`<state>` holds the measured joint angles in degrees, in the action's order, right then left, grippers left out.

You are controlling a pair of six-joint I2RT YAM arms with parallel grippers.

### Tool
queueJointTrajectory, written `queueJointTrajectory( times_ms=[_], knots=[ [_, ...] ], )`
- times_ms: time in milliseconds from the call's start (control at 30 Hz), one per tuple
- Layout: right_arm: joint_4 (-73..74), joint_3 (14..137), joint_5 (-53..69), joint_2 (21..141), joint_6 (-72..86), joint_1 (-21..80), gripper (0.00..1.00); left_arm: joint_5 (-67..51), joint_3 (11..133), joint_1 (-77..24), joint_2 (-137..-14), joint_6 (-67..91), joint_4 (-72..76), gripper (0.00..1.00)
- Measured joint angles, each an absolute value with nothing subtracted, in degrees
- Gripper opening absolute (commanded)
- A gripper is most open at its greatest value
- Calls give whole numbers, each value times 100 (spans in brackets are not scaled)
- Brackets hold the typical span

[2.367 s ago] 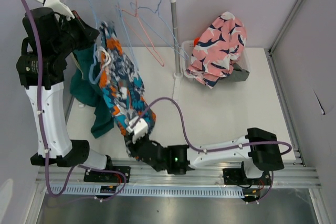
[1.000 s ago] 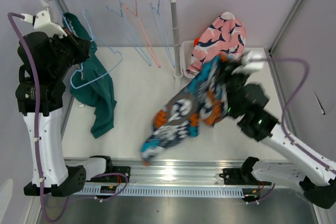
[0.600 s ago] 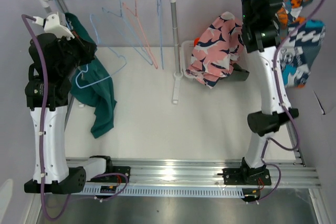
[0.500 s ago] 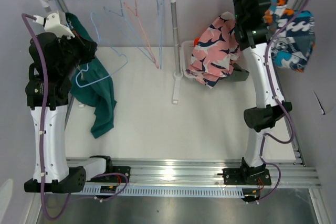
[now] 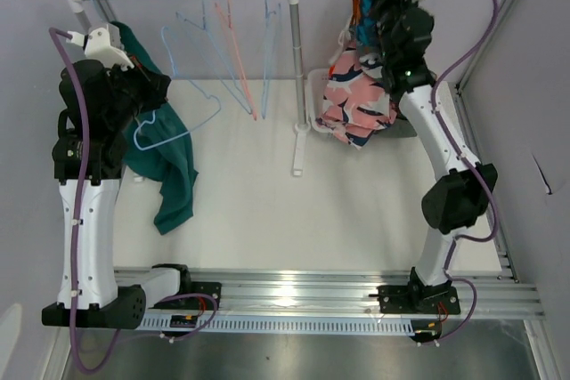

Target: Remove the shorts from the hanger

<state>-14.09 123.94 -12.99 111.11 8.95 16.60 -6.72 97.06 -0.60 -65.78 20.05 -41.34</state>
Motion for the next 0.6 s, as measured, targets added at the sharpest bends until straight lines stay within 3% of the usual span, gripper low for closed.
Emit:
queueJointTrajectory(
  times_ms=[200,300,433,467,600],
  knots=[
    [-2458,8344,-1715,10082,1343,1804,0,-668,9706,-60,-6600,2014,-4097,0],
    [-2536,6976,-1839,10053,1708,1804,4,-655,9714,-60,-6646,2043,-4101,0],
    [-2117,6241,-1953,10047,2209,1804,91,-576,9992,-60,-6893,2038,-4187,0],
    [-1977,6257,-1979,9992,2265,1813,99,-552,10114,-60,-6980,2034,-4215,0],
    [-1271,6475,-2226,9341,2283,1925,99,-438,10556,-60,-7295,2003,-4313,0]
  ],
)
